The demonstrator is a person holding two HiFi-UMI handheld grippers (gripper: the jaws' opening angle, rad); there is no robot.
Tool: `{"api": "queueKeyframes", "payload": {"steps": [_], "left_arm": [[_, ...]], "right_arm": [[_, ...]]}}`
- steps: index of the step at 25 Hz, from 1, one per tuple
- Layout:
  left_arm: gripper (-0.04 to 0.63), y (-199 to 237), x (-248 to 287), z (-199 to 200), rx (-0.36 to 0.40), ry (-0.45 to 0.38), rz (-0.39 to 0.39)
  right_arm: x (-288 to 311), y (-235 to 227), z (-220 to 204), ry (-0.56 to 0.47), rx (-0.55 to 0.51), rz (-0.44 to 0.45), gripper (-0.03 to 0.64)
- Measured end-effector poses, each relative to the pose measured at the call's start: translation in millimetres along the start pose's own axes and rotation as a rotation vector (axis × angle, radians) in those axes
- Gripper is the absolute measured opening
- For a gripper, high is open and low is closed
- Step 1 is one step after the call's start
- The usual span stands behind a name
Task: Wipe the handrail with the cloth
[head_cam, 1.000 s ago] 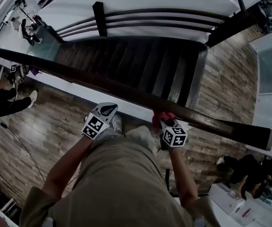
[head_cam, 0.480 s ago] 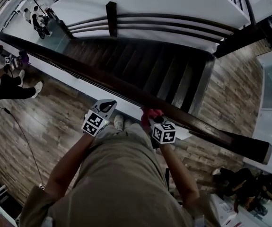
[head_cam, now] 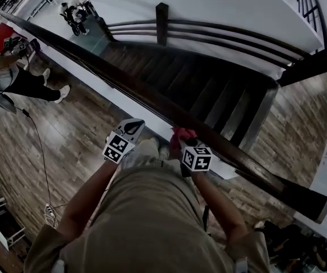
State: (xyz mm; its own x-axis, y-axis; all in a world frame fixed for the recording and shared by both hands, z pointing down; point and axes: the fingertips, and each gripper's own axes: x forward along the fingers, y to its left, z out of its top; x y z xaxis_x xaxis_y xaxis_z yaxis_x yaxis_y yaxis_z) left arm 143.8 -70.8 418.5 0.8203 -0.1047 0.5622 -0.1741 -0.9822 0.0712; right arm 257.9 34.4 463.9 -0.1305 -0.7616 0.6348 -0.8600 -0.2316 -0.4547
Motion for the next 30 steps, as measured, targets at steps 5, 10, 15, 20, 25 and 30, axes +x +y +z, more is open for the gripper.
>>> {"api": "queueKeyframes", "payload": {"steps": [5,10,15,20,25,30], "left_arm": [[0.017,3,-11,0,-0.029,0.006,0.047],[0.017,15,-22,-4,-0.059,-0.002,0.078],[0.017,36,-20,-6,-0.081,-0.018,0.097],[0.017,74,-26,-5,-0.084,-0.045,0.114],[0.017,124,-41,-12,-0.091,-0.026,0.125],[0.017,175,-55,-29,-0.1,0.005,0.13]], "right_arm": [[10,10,5,0.014,-0.011,0.033,0.095],[25,28,10,0.042,-0.018,0.056,0.097],[41,43,16,0.077,-0.007,0.088,0.097],[72,73,28,0.099,-0.018,0.122,0.095],[106,101,42,0.096,-0.008,0.124,0.097],[132,122,54,0.034,0.049,0.107,0.097]]}}
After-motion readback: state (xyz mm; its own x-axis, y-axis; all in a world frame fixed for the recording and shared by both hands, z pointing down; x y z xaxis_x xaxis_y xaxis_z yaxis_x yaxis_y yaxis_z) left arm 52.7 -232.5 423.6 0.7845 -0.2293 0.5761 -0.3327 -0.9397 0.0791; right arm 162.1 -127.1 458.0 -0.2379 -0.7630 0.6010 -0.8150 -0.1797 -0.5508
